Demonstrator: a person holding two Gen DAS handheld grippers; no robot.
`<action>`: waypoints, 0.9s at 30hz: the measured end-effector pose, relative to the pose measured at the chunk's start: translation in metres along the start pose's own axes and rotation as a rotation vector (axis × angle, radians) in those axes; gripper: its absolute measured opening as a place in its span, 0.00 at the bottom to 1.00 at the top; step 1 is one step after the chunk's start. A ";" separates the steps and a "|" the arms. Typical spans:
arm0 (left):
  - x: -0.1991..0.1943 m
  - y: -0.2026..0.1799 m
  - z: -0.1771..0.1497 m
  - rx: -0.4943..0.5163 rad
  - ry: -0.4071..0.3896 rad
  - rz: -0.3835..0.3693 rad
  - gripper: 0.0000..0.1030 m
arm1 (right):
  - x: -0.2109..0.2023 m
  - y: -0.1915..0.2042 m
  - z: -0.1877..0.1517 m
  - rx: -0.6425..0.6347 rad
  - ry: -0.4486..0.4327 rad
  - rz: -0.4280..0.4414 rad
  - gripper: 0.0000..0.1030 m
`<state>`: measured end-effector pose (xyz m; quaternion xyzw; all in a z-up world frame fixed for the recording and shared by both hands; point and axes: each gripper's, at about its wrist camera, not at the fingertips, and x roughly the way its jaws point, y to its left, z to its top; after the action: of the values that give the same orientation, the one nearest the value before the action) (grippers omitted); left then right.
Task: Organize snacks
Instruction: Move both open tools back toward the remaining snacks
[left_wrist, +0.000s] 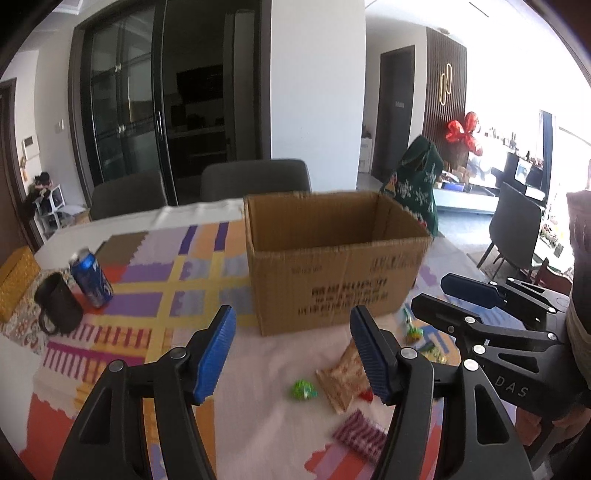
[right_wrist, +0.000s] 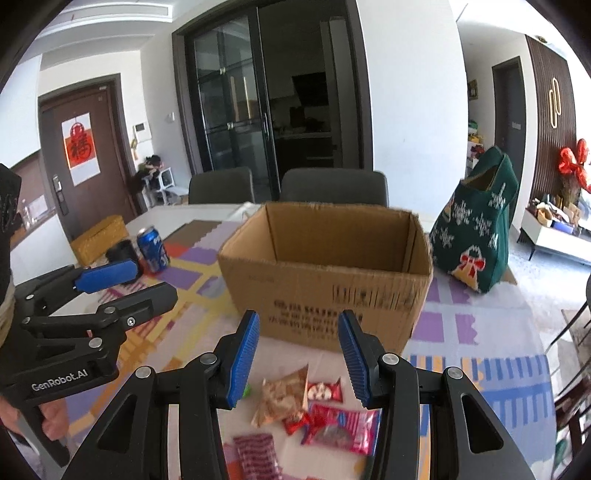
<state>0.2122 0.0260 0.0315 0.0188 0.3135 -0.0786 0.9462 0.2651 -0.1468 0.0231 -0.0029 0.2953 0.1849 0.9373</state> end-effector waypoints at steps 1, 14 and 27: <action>0.001 0.000 -0.005 -0.002 0.010 -0.002 0.62 | 0.001 0.001 -0.004 0.000 0.011 0.001 0.44; 0.022 0.000 -0.058 -0.041 0.140 -0.029 0.62 | 0.020 0.001 -0.049 0.021 0.147 0.010 0.44; 0.054 0.004 -0.097 -0.084 0.266 -0.042 0.61 | 0.049 -0.005 -0.085 0.047 0.289 0.012 0.44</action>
<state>0.1984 0.0310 -0.0786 -0.0169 0.4394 -0.0821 0.8944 0.2572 -0.1444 -0.0752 -0.0057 0.4313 0.1812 0.8838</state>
